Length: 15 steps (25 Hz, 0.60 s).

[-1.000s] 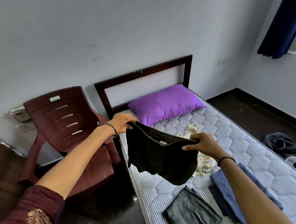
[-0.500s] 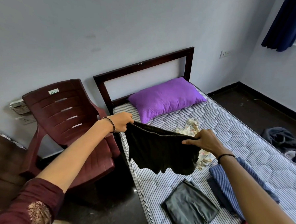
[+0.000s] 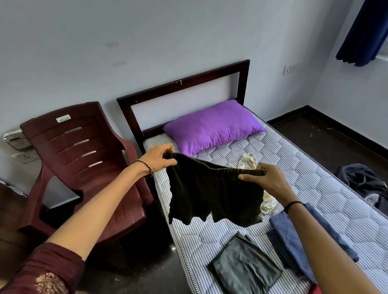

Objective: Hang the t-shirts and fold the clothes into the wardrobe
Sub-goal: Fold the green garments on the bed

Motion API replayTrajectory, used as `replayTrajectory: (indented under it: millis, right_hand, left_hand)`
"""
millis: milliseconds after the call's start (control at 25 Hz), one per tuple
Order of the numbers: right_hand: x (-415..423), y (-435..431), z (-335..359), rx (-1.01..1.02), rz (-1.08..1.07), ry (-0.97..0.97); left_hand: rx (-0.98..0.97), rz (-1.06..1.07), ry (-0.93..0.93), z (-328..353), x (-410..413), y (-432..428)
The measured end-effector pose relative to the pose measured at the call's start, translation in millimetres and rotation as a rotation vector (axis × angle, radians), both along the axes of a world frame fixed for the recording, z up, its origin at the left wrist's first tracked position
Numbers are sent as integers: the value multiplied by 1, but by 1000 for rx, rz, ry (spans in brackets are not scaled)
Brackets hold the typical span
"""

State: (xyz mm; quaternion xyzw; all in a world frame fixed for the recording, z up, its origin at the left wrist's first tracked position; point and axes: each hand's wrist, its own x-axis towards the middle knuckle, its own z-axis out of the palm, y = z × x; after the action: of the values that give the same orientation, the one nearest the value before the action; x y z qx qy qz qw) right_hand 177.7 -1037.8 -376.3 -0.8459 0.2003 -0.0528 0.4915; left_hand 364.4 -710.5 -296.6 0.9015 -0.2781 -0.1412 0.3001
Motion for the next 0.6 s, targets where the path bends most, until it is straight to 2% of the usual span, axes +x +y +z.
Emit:
replayTrajectory:
  millis: [120,160,240,280,360,480,600]
  right_hand:
    - [-1,-3,13,398,-29,-76]
    - [1,-3,14,350,-54,-74]
    - [6,5,19,240,-62,-61]
    - [9,11,19,272,-82,-71]
    - [16,23,19,334,-105,-99]
    - [20,39,27,367,-116,-131]
    - [22,58,33,341,-90,-100]
  left_hand:
    - [-319,210,478,4,-4,-2]
    - [-351,279,546,3,-5,-3]
    - [-248,330,498,-2,-8,-9]
    - [-192,329,444,-4,-14,-13]
    - [-205,357,402,-7,-24,-23]
    - [-294,365,458,-9,-35,-31]
    - [-287,351,531,-5,-50,-34]
